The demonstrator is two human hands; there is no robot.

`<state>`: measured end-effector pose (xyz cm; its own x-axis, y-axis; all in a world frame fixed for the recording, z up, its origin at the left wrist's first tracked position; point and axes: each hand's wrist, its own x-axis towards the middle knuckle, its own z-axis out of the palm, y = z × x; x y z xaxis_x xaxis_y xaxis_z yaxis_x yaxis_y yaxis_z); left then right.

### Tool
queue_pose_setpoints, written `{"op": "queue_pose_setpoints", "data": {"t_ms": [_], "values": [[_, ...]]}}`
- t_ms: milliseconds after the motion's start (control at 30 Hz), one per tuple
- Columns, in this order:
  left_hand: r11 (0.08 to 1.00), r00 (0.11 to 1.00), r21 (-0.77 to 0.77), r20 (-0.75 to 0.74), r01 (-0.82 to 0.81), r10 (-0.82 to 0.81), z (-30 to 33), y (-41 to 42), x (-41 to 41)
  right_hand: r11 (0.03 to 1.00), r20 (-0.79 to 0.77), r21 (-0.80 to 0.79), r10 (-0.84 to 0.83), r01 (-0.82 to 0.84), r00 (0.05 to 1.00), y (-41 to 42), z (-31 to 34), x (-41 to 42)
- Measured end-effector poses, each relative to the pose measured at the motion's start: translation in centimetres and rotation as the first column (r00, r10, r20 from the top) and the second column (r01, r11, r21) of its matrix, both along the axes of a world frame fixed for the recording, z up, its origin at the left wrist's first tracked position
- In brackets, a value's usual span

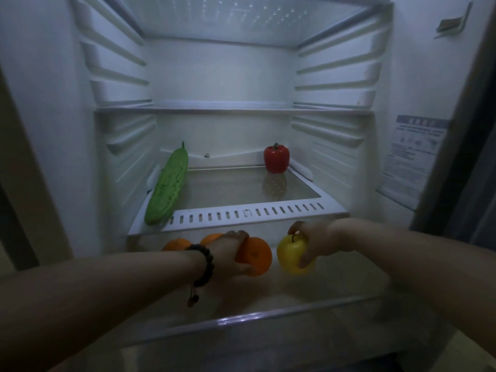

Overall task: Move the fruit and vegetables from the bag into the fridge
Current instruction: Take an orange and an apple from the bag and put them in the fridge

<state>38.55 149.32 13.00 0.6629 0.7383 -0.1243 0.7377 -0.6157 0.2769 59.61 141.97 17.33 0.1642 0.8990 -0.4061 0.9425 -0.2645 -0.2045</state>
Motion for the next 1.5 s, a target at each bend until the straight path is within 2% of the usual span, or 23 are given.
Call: {"op": "queue_pose_setpoints", "data": {"t_ms": [133,200,333,433,500,533,567,667,767,900,1067,1267,1400,1500], "values": [[1.000,1.000,0.026,0.005,0.000,0.000,-0.7,0.0,1.5,0.997,-0.015,0.077,-0.026,0.027,1.000,0.7,-0.9,0.1],[0.993,0.998,0.117,-0.060,0.016,-0.009,-0.7,-0.3,2.4,0.997,0.050,0.074,-0.011,0.008,0.999,1.1,-1.7,0.0],[0.971,0.998,0.233,-0.013,0.060,-0.058,-1.0,-0.5,3.4,1.000,0.125,0.000,-0.026,0.026,0.992,1.4,-2.9,0.0],[0.923,0.988,0.358,-0.098,0.143,-0.115,-1.2,-0.9,3.1,1.000,0.200,-0.009,-0.006,0.008,0.980,1.1,-2.7,0.1],[0.915,0.985,0.363,-0.066,0.175,-0.162,-1.6,-1.0,2.7,0.999,0.223,-0.040,0.007,0.002,0.975,0.8,-2.1,0.0],[0.932,0.981,0.305,-0.056,0.194,-0.186,-1.9,-1.2,2.6,0.998,0.231,-0.060,-0.004,0.018,0.973,0.5,-1.7,-0.2],[0.936,0.974,0.272,-0.108,0.221,-0.199,-2.3,-1.2,2.4,0.996,0.250,-0.083,0.010,0.011,0.968,0.0,-1.3,-0.4],[0.881,0.915,0.334,-0.338,0.336,-0.221,-2.1,-1.9,1.4,0.982,0.363,-0.183,0.108,-0.043,0.926,-1.9,-0.4,-1.3],[0.850,0.861,0.318,-0.436,0.421,-0.263,-2.1,-2.1,1.4,0.952,0.471,-0.283,0.244,-0.117,0.848,-3.4,-1.2,-1.5],[0.827,0.838,0.334,-0.475,0.453,-0.267,-2.1,-1.5,2.1,0.911,0.502,-0.372,0.357,-0.176,0.787,-3.0,-2.4,-1.1],[0.823,0.840,0.345,-0.476,0.452,-0.261,-2.4,-1.1,2.8,0.908,0.599,-0.394,0.369,-0.139,0.711,-0.8,-3.0,0.0],[0.820,0.810,0.313,-0.519,0.479,-0.275,-1.2,-1.0,1.7,0.937,0.597,-0.335,0.294,-0.101,0.747,-0.2,-2.8,0.4],[0.853,0.786,0.262,-0.568,0.451,-0.242,0.7,-1.1,0.0,0.940,0.491,-0.303,0.295,-0.157,0.820,-1.9,0.1,-1.3],[0.911,0.816,0.214,-0.547,0.353,-0.188,2.2,-2.5,-1.1,0.948,0.410,-0.228,0.301,-0.223,0.861,-3.5,1.8,-2.7]]}}
